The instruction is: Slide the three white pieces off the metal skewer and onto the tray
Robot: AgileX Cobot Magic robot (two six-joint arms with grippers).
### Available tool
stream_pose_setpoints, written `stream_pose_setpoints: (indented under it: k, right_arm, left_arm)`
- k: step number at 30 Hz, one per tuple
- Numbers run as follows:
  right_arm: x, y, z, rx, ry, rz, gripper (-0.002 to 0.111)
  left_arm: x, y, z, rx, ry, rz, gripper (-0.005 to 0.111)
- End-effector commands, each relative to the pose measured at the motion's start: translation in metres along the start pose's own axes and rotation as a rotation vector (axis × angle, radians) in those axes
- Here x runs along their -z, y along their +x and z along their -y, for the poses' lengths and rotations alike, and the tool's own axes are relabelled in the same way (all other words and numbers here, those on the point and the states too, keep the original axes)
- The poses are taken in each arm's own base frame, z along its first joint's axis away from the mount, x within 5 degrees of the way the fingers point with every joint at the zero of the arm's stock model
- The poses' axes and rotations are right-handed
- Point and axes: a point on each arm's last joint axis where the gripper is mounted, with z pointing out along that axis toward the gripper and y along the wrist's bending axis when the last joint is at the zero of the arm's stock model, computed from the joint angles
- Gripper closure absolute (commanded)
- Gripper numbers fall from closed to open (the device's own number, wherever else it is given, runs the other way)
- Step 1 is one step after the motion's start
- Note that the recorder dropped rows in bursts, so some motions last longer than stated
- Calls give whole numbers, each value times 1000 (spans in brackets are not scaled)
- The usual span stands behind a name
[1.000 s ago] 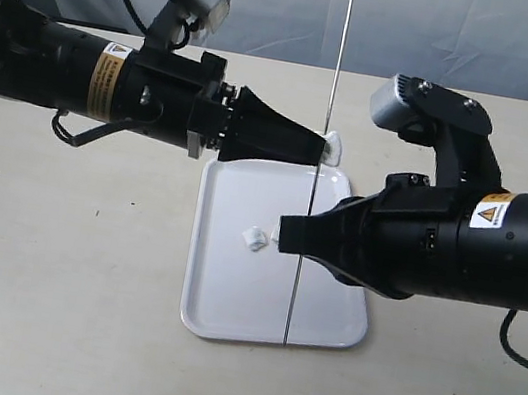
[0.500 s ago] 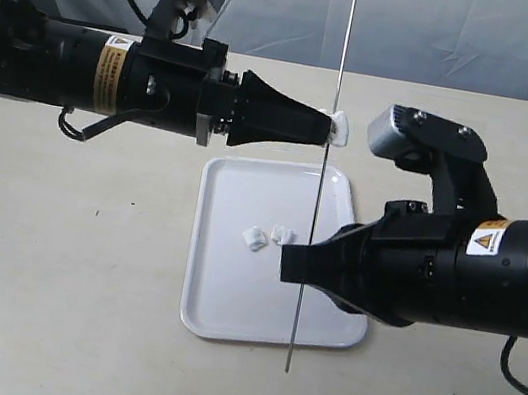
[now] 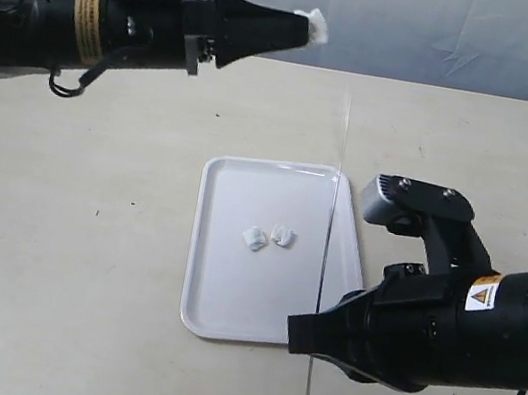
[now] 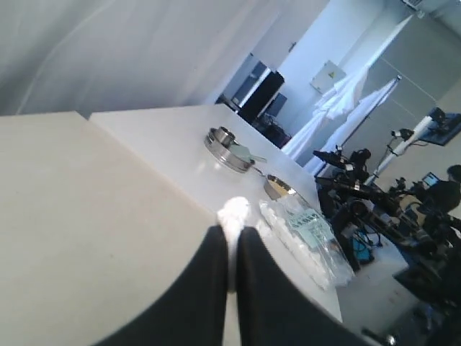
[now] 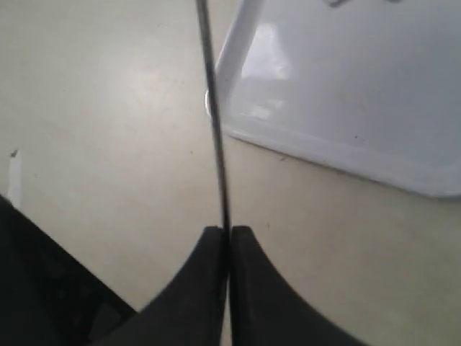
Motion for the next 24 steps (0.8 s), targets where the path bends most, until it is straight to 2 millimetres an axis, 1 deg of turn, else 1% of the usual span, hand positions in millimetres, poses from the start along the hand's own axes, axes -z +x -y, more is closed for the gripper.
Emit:
stream_pose_setpoints:
  k: [1, 4, 6, 10, 12, 15, 17, 20, 24]
  right_arm:
    - [-3, 7, 4, -28, 6, -38, 109]
    - [-3, 6, 4, -26, 7, -32, 109]
    - [-2, 3, 4, -25, 9, 4, 109]
    - [-2, -3, 5, -24, 17, 68, 109]
    - [-2, -6, 6, -20, 23, 103, 109]
    - [0, -14, 4, -2, 28, 144, 109]
    - [1, -22, 5, -19, 32, 140, 109]
    - [1, -34, 14, -36, 66, 126, 109]
    - [0, -48, 21, -20, 107, 98, 109]
  left_arm:
    - [15, -18, -8, -7, -31, 69, 107]
    - [21, -19, -12, -22, -47, 52, 107]
    - [22, -13, -17, -41, -106, -20, 107]
    - [16, 15, -33, -51, -276, -262, 107]
    - [12, 28, -40, -42, -310, -337, 107]
    - [2, 45, -50, -19, -347, -394, 107]
    - [-3, 58, -58, -15, -397, -437, 107]
    - [-9, 79, -70, -6, -433, -507, 107]
    - [-13, 97, -82, 8, -483, -553, 107]
